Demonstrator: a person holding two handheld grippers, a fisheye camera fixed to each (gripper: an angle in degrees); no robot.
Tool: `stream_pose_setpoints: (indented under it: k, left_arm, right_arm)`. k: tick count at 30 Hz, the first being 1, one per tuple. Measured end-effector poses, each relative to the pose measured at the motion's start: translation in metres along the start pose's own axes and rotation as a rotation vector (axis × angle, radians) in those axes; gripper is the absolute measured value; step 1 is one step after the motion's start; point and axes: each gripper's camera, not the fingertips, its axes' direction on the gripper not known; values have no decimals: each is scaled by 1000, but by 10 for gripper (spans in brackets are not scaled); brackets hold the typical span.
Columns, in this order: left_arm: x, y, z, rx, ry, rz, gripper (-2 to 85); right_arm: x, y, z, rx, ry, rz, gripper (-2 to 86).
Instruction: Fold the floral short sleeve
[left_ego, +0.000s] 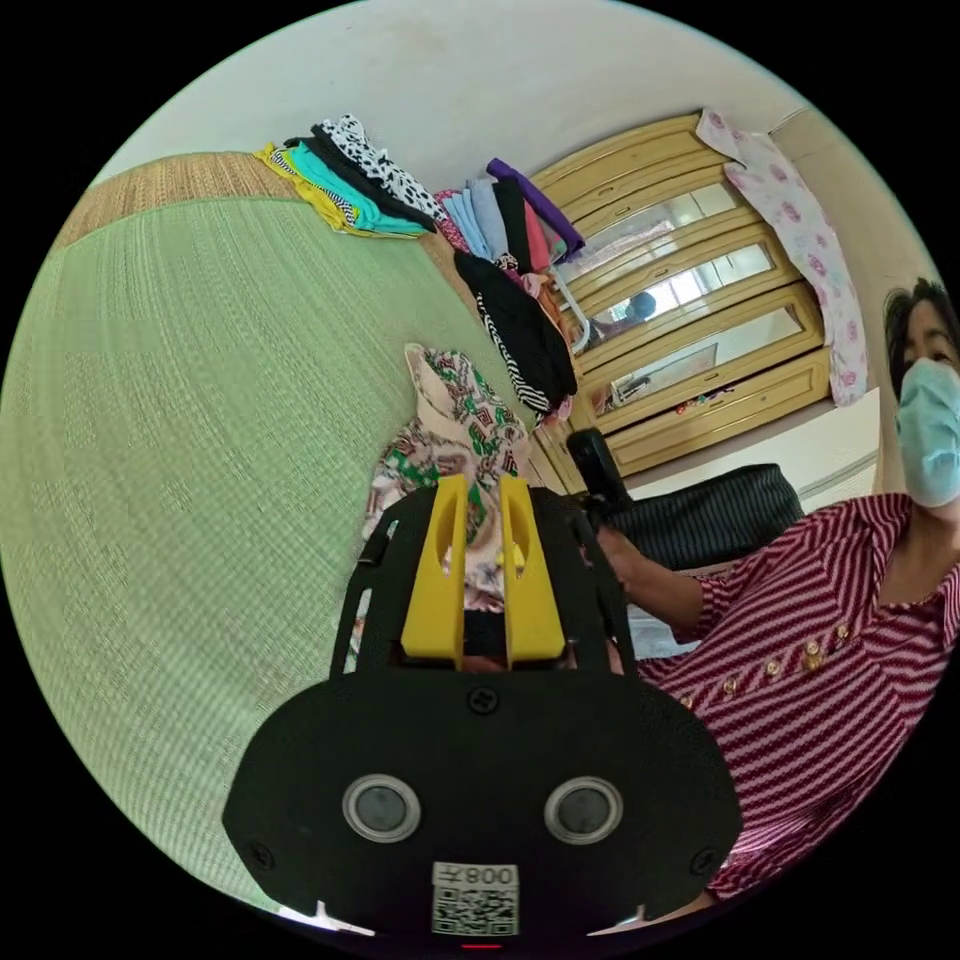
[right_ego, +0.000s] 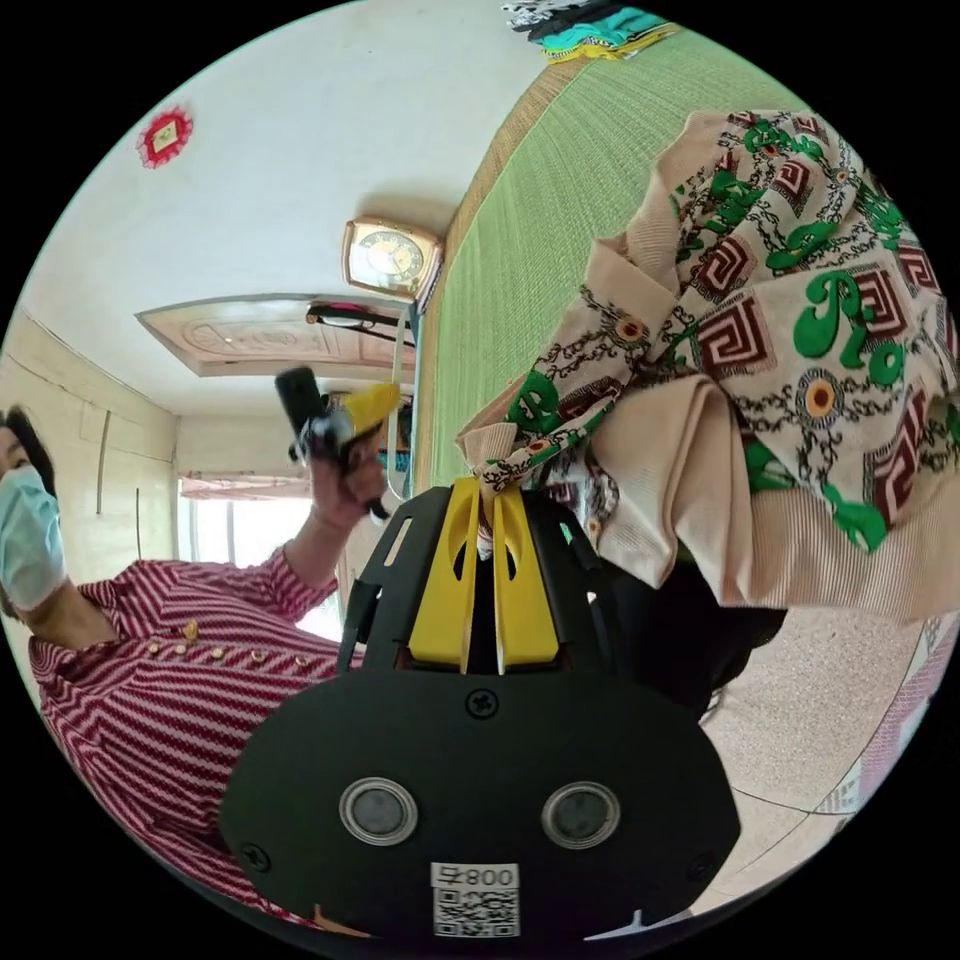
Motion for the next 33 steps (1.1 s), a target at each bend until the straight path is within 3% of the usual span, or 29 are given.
stream_pose_setpoints:
  k: [8, 15, 18, 24, 33]
  left_arm:
    - [-3, -174, 162, -183, -24, -11, 95]
    - [29, -228, 267, -415, -204, 31, 84]
    - [47, -230, 278, -428, -229, 37, 32]
    - [79, -208, 220, -242, -83, -78, 12]
    - [170, -68, 2, 309, 102, -213, 8]
  right_arm:
    - [29, 26, 21, -59, -43, -20, 17]
    - [71, 45, 47, -77, -111, -15, 16]
    - [90, 55, 59, -78, -136, -11, 15]
    - [109, 79, 86, -69, -149, -41, 15]
    - [79, 135, 113, -20, -61, -219, 16]
